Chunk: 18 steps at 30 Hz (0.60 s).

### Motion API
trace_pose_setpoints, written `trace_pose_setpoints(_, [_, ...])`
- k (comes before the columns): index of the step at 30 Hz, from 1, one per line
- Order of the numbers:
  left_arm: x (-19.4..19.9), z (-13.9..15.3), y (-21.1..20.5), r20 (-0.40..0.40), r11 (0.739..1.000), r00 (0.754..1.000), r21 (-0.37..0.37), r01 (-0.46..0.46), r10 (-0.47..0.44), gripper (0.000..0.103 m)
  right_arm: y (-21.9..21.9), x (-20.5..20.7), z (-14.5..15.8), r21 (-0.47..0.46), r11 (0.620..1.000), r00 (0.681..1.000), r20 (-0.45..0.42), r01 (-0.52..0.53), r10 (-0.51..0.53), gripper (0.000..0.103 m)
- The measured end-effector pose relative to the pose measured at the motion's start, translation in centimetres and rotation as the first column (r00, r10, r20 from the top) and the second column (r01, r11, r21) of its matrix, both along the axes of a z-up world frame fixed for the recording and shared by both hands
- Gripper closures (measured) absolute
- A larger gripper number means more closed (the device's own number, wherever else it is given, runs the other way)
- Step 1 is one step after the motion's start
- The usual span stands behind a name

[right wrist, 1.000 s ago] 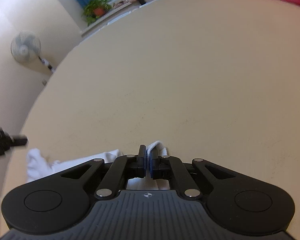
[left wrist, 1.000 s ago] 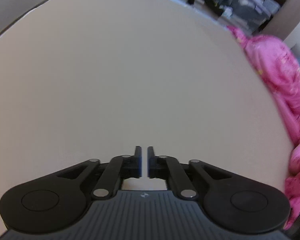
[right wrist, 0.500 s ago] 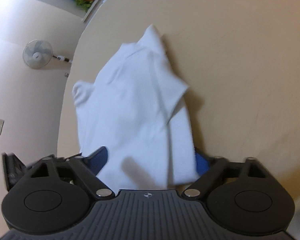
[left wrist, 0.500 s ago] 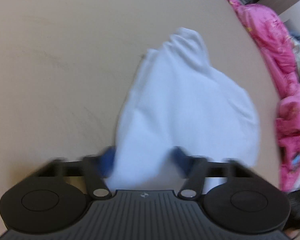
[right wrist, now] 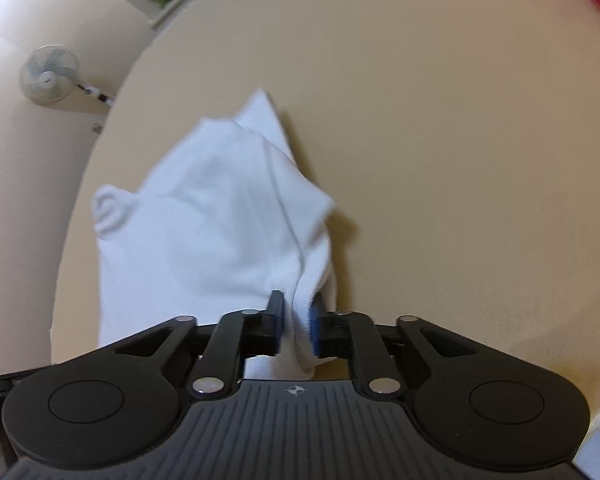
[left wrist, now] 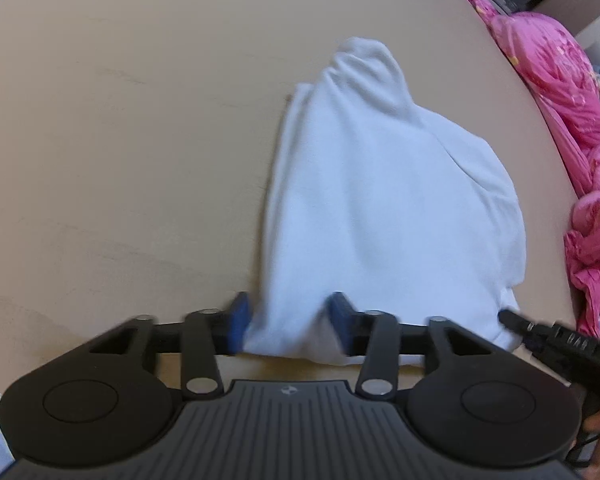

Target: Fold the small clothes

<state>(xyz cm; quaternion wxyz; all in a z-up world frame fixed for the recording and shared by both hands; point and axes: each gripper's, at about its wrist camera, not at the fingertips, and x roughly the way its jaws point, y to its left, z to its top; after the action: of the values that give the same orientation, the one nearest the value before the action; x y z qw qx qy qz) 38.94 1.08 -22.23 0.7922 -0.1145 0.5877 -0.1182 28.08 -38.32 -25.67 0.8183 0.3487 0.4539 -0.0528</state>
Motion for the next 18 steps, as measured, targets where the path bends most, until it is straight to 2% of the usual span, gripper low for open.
trace_pose_setpoints(1, [0.5, 0.1, 0.3, 0.006, 1.000, 1.000, 0.012, -0.015, 0.014, 0.038, 0.1, -0.3, 0.5, -0.027, 1.000, 1.000, 0.007, -0.007, 0.007, 0.069])
trace_pose_setpoints(2, [1.1, 0.7, 0.9, 0.035, 0.999, 0.999, 0.038, -0.034, 0.033, 0.038, 0.3, -0.7, 1.2, -0.075, 0.997, 1.000, -0.001, -0.010, 0.010, 0.049])
trace_pose_setpoints(3, [1.6, 1.5, 1.5, 0.076, 0.997, 0.996, 0.056, -0.049, 0.045, 0.037, 0.5, -0.6, 2.2, -0.133, 0.991, 1.000, 0.005, -0.011, 0.012, 0.036])
trace_pose_setpoints(4, [2.5, 2.5, 2.2, 0.127, 0.995, 0.990, 0.066, -0.069, 0.060, 0.035, 1.0, -0.7, 3.6, -0.186, 0.982, 0.999, 0.044, -0.019, 0.027, 0.035])
trace_pose_setpoints(6, [4.5, 3.7, 3.1, 0.184, 0.996, 0.980, 0.033, -0.084, 0.076, 0.034, 1.7, 1.3, 6.1, -0.240, 0.968, 0.987, 0.120, -0.076, 0.107, 0.035])
trace_pose_setpoints(10, [9.9, 4.1, 2.4, 0.195, 0.998, 0.980, -0.051, -0.022, 0.032, 0.034, 4.1, 8.1, 9.3, -0.173, 0.951, 0.928, 0.228, -0.258, 0.293, 0.037])
trace_pose_setpoints(14, [16.1, 3.7, -0.8, 0.142, 0.994, 0.987, -0.069, 0.081, -0.070, 0.034, 8.2, 11.7, 8.6, -0.146, 0.911, 0.883, 0.226, -0.386, 0.411, 0.039])
trace_pose_setpoints(18, [19.2, 2.8, -4.2, 0.091, 0.983, 0.982, -0.072, 0.172, -0.165, 0.036, 13.2, 13.4, 6.5, -0.192, 0.868, 0.838, 0.235, -0.458, 0.493, 0.055])
